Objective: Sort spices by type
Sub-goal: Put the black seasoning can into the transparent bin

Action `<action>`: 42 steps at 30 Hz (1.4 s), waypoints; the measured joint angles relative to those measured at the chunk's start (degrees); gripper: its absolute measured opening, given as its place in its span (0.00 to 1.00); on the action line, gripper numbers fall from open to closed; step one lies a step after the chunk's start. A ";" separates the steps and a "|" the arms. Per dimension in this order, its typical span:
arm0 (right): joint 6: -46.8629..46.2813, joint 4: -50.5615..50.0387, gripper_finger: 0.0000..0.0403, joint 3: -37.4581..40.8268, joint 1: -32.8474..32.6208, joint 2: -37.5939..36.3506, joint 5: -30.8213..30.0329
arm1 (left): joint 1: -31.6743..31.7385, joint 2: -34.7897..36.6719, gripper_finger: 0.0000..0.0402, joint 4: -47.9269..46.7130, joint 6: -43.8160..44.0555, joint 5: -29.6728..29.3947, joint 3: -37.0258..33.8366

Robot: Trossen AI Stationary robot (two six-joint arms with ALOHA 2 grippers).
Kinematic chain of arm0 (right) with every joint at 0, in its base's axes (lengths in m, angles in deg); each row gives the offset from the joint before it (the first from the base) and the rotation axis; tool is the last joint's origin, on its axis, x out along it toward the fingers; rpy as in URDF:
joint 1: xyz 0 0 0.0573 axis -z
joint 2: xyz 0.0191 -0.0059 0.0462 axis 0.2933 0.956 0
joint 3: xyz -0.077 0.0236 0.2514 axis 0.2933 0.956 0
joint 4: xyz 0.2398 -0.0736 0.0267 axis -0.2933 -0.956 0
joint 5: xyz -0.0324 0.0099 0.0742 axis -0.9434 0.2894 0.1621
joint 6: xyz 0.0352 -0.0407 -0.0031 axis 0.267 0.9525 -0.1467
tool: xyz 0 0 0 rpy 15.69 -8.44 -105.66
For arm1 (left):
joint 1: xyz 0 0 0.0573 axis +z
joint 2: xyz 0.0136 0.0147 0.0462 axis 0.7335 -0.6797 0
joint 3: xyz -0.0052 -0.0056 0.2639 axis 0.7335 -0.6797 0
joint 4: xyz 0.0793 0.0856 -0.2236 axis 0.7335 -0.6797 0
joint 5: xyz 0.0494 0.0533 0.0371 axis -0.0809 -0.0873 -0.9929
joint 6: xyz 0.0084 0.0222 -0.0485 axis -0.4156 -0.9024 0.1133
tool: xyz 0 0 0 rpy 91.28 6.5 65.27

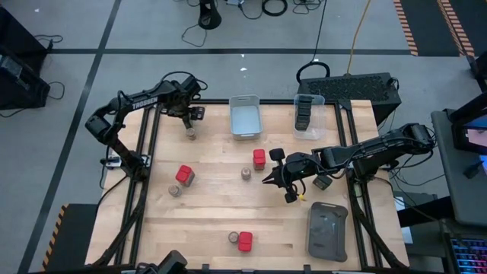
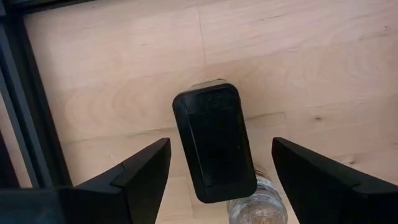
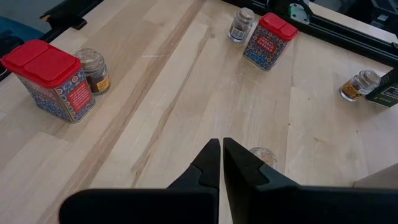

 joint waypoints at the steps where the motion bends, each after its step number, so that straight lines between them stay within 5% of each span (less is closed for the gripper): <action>1: 0.00 0.00 0.00 0.00 0.00 0.00 0.00 | 0.00 0.00 0.71 0.00 0.00 0.00 0.00; 6: -0.01 0.00 0.00 0.00 0.00 0.00 0.00 | 0.04 0.00 0.67 0.00 0.00 0.00 0.00; 20: -0.56 -0.02 0.00 0.00 0.00 0.00 0.00 | 0.04 0.04 0.37 -0.06 -0.45 0.02 0.00; 34: -0.89 -0.04 0.00 0.00 0.00 0.00 0.00 | 0.00 2.49 0.35 -0.11 -4.94 0.23 1.31; 42: -0.89 -0.04 0.00 0.00 0.00 0.00 0.00 | -1.54 5.69 0.35 -3.53 -5.98 5.55 7.83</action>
